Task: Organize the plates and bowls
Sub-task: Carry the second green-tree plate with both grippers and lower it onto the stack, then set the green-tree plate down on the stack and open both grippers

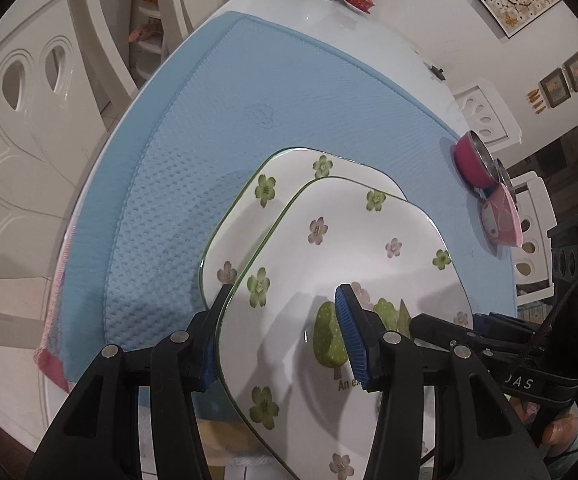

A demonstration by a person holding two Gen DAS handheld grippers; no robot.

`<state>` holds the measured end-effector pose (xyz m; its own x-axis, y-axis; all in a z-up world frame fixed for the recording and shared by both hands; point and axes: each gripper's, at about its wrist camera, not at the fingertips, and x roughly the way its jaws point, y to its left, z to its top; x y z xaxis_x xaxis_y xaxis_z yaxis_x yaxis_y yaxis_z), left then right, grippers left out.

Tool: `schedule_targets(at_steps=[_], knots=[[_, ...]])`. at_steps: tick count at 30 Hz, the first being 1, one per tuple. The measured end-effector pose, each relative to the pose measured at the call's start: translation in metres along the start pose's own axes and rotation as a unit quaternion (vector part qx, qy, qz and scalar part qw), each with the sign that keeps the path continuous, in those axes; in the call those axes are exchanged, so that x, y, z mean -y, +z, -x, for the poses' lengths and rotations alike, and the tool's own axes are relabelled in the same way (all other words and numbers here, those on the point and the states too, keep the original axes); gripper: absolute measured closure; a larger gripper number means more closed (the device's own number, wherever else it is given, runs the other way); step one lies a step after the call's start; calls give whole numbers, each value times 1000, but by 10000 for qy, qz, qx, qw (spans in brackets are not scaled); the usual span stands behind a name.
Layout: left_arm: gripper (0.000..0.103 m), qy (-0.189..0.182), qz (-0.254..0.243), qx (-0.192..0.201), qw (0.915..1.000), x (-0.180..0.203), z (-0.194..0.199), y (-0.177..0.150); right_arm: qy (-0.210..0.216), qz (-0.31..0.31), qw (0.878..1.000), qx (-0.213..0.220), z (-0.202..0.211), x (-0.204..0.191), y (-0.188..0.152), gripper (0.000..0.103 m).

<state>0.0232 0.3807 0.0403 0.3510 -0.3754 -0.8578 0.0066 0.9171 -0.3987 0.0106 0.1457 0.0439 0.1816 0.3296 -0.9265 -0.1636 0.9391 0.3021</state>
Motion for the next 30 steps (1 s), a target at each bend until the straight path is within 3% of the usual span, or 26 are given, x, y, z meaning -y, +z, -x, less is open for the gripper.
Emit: schedule_targets(at_steps=[17,20,22,26,30], knots=[[57,-201,306,5,9993,-15,11,5,-14,-155,9995,-287,-19,-5,13,63],[57,-68,235,28,9997,-15,15,7,-3,-225,9994,-259,-18,-7,13,63],[57,231,204,47,9995,-17,19,9,-32,-247,9995,-196,-14,-6,14,63],[57,374,156,173,9990,-24,24,16,-166,-171,9997,-57,-8,-7,14,63],[57,237,145,101,9996,-22,14,21,-265,-189,9994,108,-1,-4,16,63]])
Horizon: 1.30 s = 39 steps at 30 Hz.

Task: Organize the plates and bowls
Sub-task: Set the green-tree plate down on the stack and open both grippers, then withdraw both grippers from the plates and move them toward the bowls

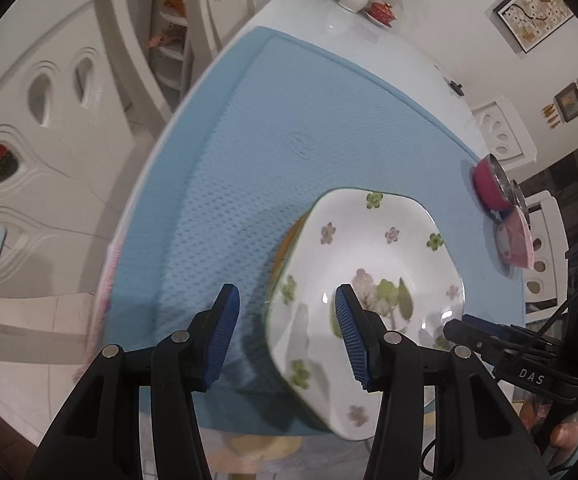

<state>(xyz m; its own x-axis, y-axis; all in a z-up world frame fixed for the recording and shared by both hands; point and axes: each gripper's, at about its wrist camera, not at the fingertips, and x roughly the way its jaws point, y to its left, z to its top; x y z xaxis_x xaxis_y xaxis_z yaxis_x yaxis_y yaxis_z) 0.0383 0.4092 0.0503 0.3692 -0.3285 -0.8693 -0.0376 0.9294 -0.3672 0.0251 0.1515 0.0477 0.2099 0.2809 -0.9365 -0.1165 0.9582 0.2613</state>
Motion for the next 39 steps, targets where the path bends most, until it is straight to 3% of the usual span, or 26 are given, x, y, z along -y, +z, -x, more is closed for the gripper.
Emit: schedule_targets(at_steps=[6,15,22,32,39], knots=[[57,44,-150,-70,9999,11,-11,1,-21,-197,9997,115,8,12,4,63],[57,155,-216,192,9995,7,9,7,78,-392,9990,181,17,18,-11,63],[57,14,-338,342,9988,19,20,14,195,-528,9977,369,33,21,-21,63],[57,-233,-907,662,9934,67,30,30,15,-789,9940,754,68,46,-37,63],[54,-311,-1419,723,9867,134,23,35,192,-1566,9815,1087,94,117,-32,63]])
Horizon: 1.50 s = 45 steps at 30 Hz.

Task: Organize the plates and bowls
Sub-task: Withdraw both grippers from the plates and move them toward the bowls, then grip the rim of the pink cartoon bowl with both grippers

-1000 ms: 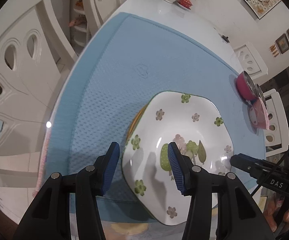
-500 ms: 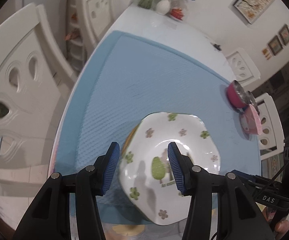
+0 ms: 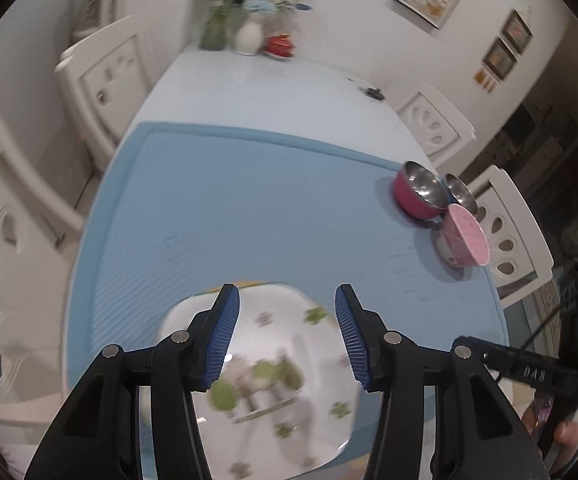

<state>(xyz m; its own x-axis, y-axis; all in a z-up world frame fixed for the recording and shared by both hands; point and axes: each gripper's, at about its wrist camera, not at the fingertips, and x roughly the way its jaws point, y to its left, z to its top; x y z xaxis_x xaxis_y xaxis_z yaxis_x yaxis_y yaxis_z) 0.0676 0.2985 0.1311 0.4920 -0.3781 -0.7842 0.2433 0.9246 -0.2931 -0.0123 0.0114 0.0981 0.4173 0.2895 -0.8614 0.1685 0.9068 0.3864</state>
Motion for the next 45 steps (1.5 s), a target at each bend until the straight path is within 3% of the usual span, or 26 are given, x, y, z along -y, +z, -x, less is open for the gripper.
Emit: schedule_targets(at_steps=[3,9,11,13,16,20,24,26,30,35,38,40,43,45], knots=[[54,-19,-81,-52,10000,32,-14,7,55,-317,9995,70,8,42,17,63],[54,-251,-143,-404,9988,109,-63,15,-347,-242,9982,422,31,110,49,62],[51,-406,-221,-475,9978,139,-83,19,-470,-255,9970,567,36,135,61,50],[43,-477,-351,-576,9966,172,-104,23,-482,-342,9959,690,39,163,74,47],[42,-732,-375,-704,9941,210,-136,29,-451,-424,9958,679,35,202,103,47],[42,-806,-106,-845,9931,239,-179,38,-366,-547,9961,593,25,242,132,47],[46,-802,6,-906,9926,255,-204,47,-214,-546,9972,471,10,265,155,47],[62,-644,14,-959,9933,258,-216,49,-62,-420,9982,421,1,269,163,47],[71,-661,106,-1126,9914,256,-234,51,94,-228,9993,275,-17,270,175,50],[76,-677,31,-1271,9896,260,-254,49,205,-18,9997,119,-40,269,185,70],[76,-728,309,-1563,9845,253,-270,43,336,34,9994,10,-53,268,188,81],[76,-772,392,-1588,9835,250,-273,40,317,147,9994,-40,-59,266,189,85],[91,-943,460,-1553,9823,248,-272,37,286,288,9992,-25,-61,261,186,87],[91,-950,459,-1498,9831,248,-268,37,263,349,9990,-14,-60,255,183,90]])
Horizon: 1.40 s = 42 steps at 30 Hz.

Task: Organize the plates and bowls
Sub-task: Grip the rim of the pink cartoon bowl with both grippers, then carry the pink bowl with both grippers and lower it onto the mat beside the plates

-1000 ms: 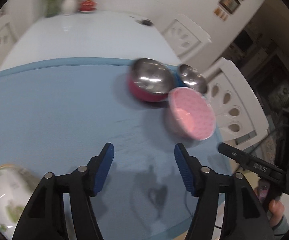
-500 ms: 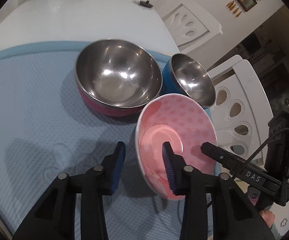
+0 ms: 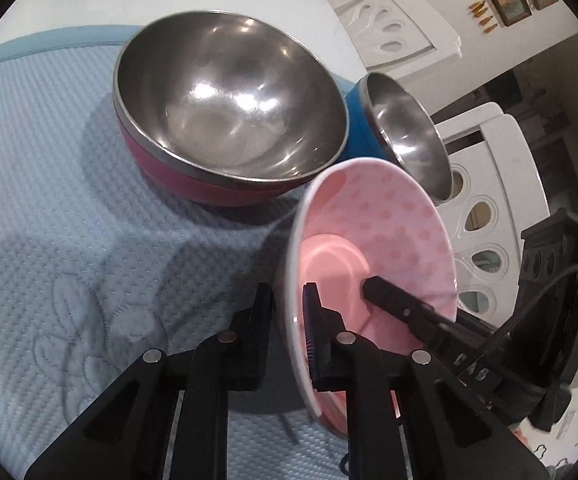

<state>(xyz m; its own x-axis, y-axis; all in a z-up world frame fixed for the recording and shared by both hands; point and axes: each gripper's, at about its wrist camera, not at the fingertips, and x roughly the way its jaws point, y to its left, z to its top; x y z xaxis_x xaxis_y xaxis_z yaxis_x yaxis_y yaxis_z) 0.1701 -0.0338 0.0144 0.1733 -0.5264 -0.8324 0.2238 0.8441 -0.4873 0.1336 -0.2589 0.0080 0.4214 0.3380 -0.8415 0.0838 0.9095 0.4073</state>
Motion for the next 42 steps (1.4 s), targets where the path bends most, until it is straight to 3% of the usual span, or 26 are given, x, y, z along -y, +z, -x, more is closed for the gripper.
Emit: schedule_targets(at_steps=[3,13,22,31,33,38,42], knots=[[91,63,-185,158,9997,4,14,-5,-232,206,9995,114,7,-13,-4,90],[91,-47,-42,567,9984,2,97,-53,-182,305,9988,323,70,-66,-33,90],[91,5,223,402,9989,-21,137,-120,-118,75,9999,-37,92,-110,-101,90],[91,184,424,63,9989,-43,133,-155,-315,-199,9966,-737,71,-125,-149,89],[91,305,392,-18,9988,-45,126,-158,-431,-293,9941,-952,62,-122,-152,89],[91,206,288,-294,9989,-40,102,-154,-724,-564,9906,-1016,57,-108,-154,88],[91,406,132,-263,9987,-39,99,-154,-806,-548,9877,-1221,48,-99,-150,88]])
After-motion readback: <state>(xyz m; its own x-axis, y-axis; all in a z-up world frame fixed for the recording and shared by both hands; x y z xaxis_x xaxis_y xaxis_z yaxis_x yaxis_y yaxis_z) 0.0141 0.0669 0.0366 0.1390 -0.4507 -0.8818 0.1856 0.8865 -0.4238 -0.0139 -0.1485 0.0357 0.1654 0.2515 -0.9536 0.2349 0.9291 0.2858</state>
